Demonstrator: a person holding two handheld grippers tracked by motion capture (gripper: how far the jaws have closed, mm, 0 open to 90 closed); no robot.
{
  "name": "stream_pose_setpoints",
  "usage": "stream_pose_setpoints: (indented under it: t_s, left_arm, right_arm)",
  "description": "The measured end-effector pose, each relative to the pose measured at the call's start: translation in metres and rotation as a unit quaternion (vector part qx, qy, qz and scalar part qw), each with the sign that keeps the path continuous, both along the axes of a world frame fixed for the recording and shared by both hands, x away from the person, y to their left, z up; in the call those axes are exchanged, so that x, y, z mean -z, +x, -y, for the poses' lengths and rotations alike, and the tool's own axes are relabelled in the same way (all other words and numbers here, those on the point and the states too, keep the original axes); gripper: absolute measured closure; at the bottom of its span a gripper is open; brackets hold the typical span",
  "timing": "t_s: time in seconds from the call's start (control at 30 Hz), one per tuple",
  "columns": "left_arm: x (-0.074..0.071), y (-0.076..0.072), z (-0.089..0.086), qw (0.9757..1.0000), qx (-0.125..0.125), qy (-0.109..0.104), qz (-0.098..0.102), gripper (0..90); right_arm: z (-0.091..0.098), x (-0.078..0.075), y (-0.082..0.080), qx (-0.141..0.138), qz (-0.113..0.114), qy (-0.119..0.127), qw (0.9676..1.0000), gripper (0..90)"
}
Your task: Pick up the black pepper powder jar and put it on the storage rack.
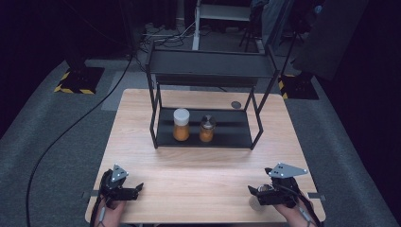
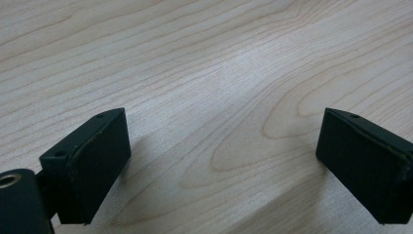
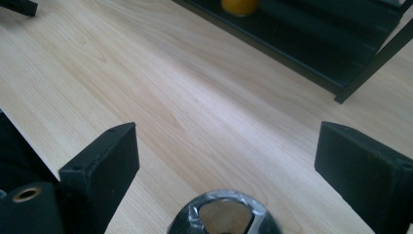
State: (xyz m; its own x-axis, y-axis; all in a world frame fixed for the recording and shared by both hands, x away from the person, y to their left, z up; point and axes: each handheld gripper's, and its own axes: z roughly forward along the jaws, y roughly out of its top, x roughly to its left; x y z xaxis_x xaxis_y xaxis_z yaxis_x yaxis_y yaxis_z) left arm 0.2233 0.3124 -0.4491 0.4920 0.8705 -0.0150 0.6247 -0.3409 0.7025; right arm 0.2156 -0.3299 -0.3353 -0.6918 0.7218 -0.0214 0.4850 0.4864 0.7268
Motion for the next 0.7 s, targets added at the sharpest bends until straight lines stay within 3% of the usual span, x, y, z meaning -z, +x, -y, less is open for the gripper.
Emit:
stream_pose_setpoints:
  t_s: [0.7]
  left_arm:
    - [0.000, 0.000, 0.000, 1.0000, 0.000, 0.000, 0.000, 5.8]
  right_arm:
    - [0.004, 0.023, -0.012, 0.010, -0.022, -0.022, 0.9995, 13.5]
